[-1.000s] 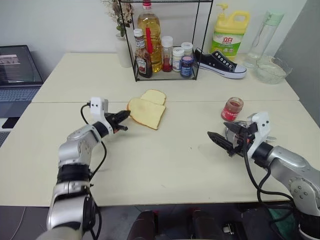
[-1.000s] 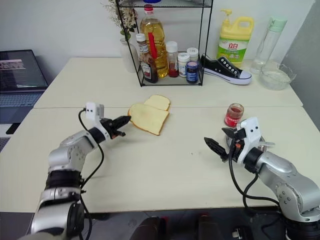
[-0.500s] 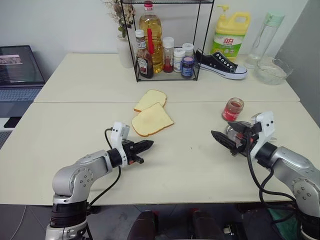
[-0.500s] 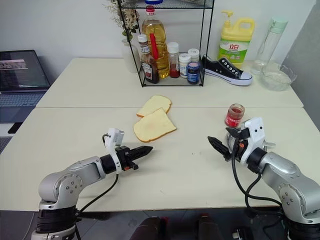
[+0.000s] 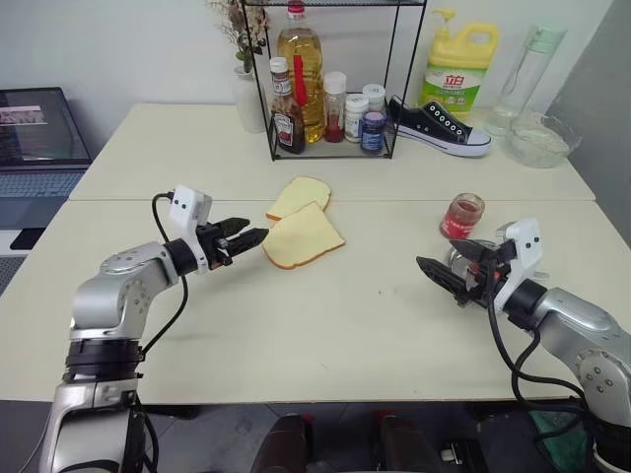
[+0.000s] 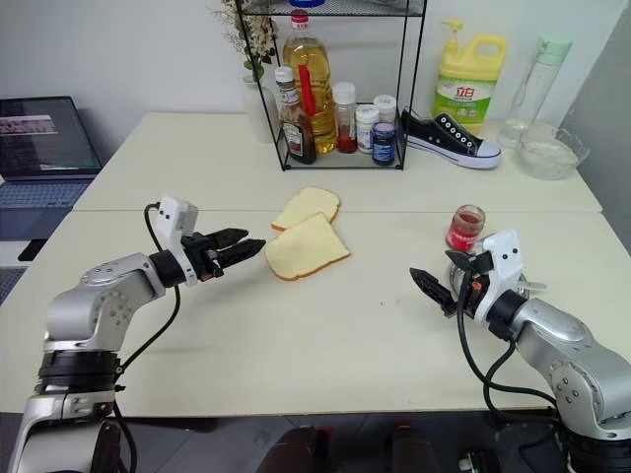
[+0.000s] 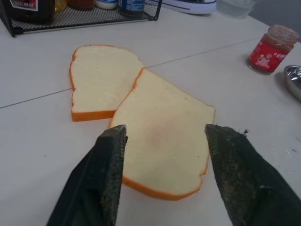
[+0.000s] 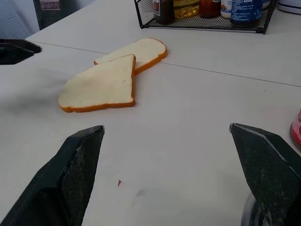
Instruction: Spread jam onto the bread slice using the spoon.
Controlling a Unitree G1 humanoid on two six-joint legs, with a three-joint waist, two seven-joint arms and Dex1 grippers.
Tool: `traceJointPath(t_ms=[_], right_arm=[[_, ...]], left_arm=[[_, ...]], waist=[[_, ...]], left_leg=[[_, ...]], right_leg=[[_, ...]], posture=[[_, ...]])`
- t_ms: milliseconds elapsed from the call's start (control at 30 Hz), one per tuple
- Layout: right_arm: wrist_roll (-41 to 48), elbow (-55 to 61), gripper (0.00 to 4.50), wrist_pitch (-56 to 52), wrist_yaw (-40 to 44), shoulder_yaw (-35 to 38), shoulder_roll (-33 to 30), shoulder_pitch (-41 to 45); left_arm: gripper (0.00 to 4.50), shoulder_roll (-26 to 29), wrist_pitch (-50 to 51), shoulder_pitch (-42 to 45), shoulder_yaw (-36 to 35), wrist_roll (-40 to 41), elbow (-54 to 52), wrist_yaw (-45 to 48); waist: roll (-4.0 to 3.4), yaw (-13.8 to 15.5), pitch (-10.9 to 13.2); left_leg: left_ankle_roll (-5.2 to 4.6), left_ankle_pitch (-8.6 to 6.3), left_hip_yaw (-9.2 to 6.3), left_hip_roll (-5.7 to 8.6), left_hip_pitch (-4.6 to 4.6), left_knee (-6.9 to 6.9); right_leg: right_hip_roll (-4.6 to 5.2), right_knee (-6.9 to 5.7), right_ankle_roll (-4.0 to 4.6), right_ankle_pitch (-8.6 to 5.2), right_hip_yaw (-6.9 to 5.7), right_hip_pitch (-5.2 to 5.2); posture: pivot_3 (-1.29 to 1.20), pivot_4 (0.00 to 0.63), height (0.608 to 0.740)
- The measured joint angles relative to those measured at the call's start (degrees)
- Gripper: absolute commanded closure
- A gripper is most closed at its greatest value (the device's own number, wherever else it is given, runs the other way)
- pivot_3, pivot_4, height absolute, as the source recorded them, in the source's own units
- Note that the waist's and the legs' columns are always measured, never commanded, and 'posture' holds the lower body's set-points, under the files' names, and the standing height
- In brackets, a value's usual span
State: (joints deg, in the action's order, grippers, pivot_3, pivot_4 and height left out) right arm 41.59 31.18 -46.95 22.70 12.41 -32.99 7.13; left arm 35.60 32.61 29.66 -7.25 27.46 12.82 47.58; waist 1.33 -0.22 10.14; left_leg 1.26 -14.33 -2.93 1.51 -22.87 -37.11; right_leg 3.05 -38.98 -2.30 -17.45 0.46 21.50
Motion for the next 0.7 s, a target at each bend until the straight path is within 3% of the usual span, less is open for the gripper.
traceJointPath(t_ms=[67, 333, 433, 567, 700], right_arm=[[0.0, 0.0, 0.0, 0.0, -0.1, 0.0, 0.1, 0.1], [0.2, 0.1, 0.0, -0.4, -0.3, 0.3, 0.0, 0.3], [2.2, 1.1, 0.0, -1.9, -0.1, 1.0, -0.5, -0.5], [11.5, 6.1, 0.0, -6.3, 1.8, 2.2, -2.7, -2.2], [18.0, 10.3, 0.0, -8.7, 3.5, 1.5, -5.6, -2.7]], left_arm=[[0.04, -1.6, -3.4, 3.1, 0.8, -1.6, 6.8, 1.5], [0.04, -5.9, -16.4, 19.0, 4.1, -9.2, 38.0, 9.0], [0.04, -6.1, -17.8, 21.1, 4.2, -11.2, 44.3, 10.7], [0.04, -6.0, -18.7, 22.3, 3.7, -12.4, 49.6, 12.9], [0.96, -6.0, -18.8, 22.8, 3.6, -13.3, 51.0, 14.7]], waist=[[0.01, 0.1, 0.0], [0.05, -0.3, 0.0], [0.05, -0.7, 0.0], [0.06, -1.2, 0.0], [0.1, -1.3, 0.0]], left_leg=[[0.0, 0.0, -0.06, -0.01, -0.01, -0.02], [-0.01, 0.0, 0.02, 0.04, -0.08, 0.0], [-0.01, 0.0, 0.03, 0.02, -0.09, 0.03], [-0.02, 0.0, -0.03, -0.04, -0.11, 0.01], [-0.02, 0.0, -0.06, -0.03, -0.11, -0.01]], right_leg=[[0.0, -0.02, 0.0, 0.0, -0.06, -0.01], [-0.13, -0.02, -0.01, 0.0, -0.21, 0.1], [-0.13, -0.05, -0.01, 0.0, -0.2, 0.15], [-0.1, -0.05, -0.01, 0.0, -0.23, 0.14], [-0.11, -0.06, -0.01, 0.0, -0.24, 0.1]], posture=[[0.0, 0.15, 0.74], [0.0, 0.15, 0.74], [0.0, 0.15, 0.74], [0.0, 0.15, 0.74], [0.0, 0.15, 0.74]])
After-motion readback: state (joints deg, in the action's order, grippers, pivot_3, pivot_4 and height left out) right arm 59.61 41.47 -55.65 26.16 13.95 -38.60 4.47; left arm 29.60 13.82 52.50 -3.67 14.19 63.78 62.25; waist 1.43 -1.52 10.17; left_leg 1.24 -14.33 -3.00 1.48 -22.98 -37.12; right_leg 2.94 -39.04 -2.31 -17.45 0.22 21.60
